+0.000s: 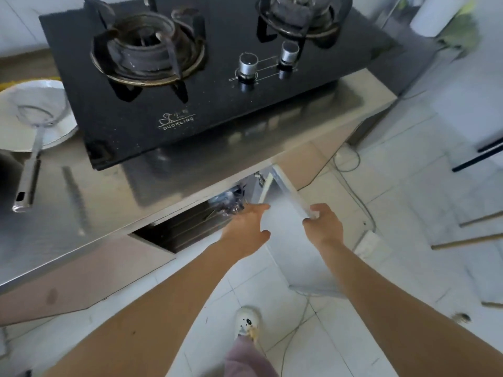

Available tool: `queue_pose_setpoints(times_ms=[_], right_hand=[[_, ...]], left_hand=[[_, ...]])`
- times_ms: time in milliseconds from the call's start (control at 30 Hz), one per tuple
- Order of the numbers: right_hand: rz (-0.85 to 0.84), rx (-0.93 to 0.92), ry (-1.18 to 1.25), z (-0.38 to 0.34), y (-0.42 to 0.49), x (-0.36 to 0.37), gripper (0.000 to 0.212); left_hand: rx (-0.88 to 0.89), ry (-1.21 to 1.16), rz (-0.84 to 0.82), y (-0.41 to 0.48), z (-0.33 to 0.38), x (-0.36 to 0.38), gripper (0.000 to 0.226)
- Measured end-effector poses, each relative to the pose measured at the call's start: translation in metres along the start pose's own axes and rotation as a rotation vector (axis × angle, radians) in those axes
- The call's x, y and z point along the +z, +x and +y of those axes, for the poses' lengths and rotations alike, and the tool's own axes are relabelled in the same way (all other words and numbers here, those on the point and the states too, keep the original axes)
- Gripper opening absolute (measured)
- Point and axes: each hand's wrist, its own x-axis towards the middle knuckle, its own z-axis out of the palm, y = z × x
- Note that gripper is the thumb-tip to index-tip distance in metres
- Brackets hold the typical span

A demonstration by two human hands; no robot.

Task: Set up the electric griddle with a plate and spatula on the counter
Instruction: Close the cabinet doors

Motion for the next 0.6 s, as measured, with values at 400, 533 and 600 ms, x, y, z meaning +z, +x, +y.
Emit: queue_pose_setpoints(times_ms=[400, 533, 600], right_hand=[[-0.098, 0.045, -0.084, 0.001, -0.032, 0.032, 0.013], [-0.173, 0.092, 0.022, -0.023, -0.046, 0.055, 0.006], [-0.263, 0.173, 0.206, -0.042, -0.055, 0.073, 0.032]], left_hand=[[-0.023, -0.031, 0.149, -0.037, -0.026, -0.012, 0.042], [0.036, 0.024, 0.347, -0.059, -0.042, -0.032, 0.041], [0.073, 0.072, 0.410, -0.071, -0.053, -0.045, 0.039]])
